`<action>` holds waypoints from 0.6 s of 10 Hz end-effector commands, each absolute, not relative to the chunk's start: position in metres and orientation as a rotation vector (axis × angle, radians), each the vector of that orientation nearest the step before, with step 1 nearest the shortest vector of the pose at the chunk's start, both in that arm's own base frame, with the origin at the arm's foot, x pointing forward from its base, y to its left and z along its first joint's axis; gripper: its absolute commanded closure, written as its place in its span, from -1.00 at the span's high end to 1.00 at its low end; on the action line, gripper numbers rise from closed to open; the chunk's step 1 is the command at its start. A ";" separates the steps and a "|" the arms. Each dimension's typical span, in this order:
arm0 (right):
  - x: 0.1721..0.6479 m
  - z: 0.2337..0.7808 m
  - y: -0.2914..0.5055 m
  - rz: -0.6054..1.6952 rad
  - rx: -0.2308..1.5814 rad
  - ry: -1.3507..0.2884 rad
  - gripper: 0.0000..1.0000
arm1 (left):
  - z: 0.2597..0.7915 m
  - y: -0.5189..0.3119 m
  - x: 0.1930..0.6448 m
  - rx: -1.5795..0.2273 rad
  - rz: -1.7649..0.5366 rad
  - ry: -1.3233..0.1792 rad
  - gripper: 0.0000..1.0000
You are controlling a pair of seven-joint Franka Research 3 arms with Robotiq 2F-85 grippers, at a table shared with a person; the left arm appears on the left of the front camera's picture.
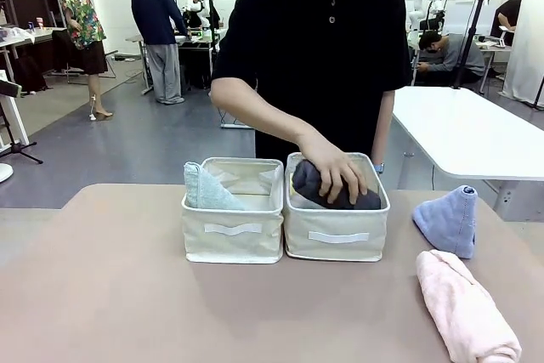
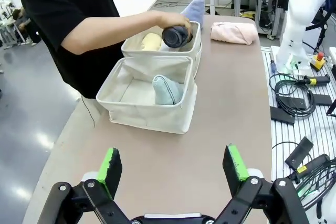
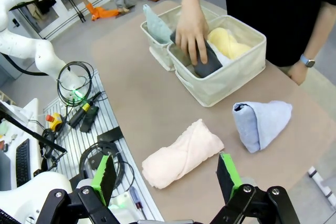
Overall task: Sort the towels based on their folding style.
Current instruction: Pick up one triangle-folded towel and place it in the left Fabric basket, then pick up another triangle-folded towel from the table and place it in the left Fabric basket.
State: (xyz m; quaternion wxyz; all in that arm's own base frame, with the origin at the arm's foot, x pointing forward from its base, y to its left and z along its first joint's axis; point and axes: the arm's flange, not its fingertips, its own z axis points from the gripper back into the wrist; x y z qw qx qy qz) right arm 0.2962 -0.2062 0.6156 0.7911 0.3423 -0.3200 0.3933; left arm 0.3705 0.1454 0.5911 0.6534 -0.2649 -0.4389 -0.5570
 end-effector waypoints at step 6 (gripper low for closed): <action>0.298 0.617 -0.206 0.855 0.759 -0.719 1.00 | 0.590 0.147 0.372 -0.600 -1.283 -1.012 1.00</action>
